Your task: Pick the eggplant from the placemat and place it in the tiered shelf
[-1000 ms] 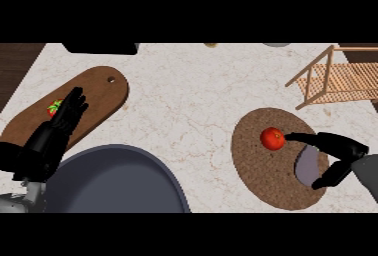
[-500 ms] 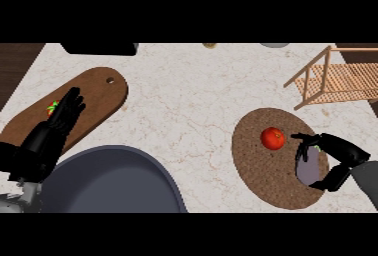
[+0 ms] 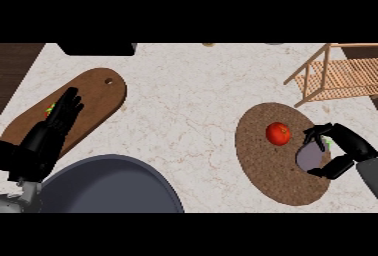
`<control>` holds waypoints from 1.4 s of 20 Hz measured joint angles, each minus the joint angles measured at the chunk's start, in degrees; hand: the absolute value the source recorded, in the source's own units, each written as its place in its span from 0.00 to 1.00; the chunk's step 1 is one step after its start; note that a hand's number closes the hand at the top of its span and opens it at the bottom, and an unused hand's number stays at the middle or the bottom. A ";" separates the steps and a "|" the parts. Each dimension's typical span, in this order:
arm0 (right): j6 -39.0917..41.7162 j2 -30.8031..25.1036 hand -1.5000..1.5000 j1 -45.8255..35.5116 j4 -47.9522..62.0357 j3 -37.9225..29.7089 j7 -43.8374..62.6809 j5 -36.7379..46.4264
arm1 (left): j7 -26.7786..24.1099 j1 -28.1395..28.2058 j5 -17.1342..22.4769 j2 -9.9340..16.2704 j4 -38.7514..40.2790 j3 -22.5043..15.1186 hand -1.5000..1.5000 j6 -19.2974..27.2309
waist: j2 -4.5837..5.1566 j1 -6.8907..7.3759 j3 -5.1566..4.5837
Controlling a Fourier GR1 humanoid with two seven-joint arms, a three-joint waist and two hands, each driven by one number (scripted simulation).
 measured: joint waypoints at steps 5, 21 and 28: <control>-15.92 -2.29 1.00 0.74 -6.78 -1.39 4.00 2.28 | -0.06 1.88 -0.18 0.02 0.43 1.02 0.50 0.99 | -1.12 -3.02 -0.13; -32.57 -10.71 1.00 9.63 -51.78 -11.59 32.26 -4.46 | -0.95 5.07 -1.02 -0.82 -1.45 1.92 0.50 1.60 | -0.95 -4.55 0.09; -32.62 -14.80 1.00 13.49 -69.99 -17.62 49.54 -6.11 | -0.26 3.06 -1.79 -2.07 -1.38 1.91 0.50 -0.33 | 0.06 -1.87 0.30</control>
